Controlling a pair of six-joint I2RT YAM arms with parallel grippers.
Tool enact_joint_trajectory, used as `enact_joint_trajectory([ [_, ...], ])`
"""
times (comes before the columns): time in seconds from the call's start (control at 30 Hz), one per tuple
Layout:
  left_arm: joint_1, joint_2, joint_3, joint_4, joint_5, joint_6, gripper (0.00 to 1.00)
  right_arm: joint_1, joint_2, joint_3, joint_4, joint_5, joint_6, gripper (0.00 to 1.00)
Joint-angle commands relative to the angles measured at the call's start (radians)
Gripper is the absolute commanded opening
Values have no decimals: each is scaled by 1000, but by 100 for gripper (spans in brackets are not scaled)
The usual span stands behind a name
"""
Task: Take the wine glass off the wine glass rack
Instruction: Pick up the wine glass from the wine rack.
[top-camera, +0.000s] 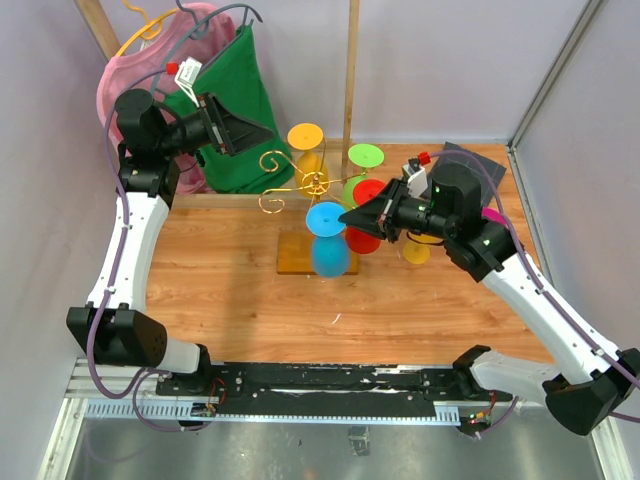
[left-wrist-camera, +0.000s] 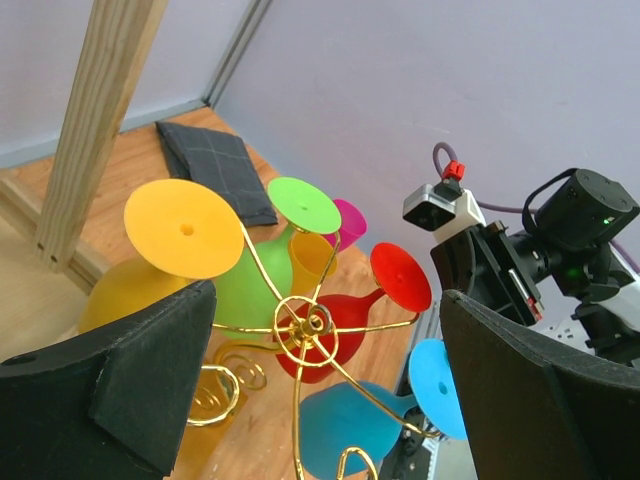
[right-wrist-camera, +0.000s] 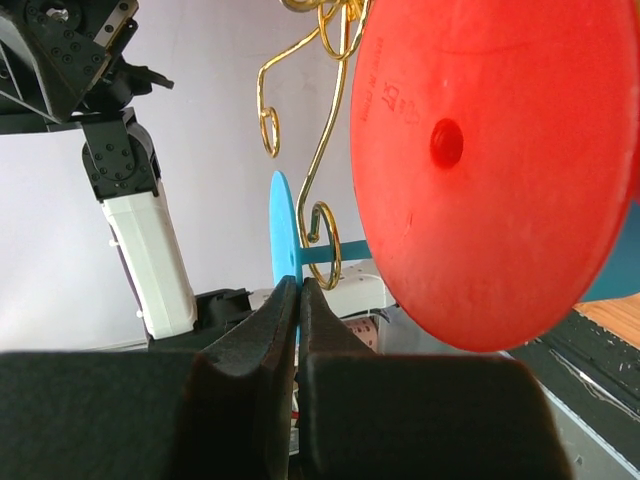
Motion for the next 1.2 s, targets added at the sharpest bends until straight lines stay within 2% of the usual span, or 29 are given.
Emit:
enact_joint_trajectory([
  [0.0, -3, -19, 14, -16, 18, -3, 99, 36, -22, 26, 0, 11, -17, 1],
  [1.17, -2, -23, 41, -70, 33, 27, 99, 63, 90, 95, 84, 8, -20, 1],
])
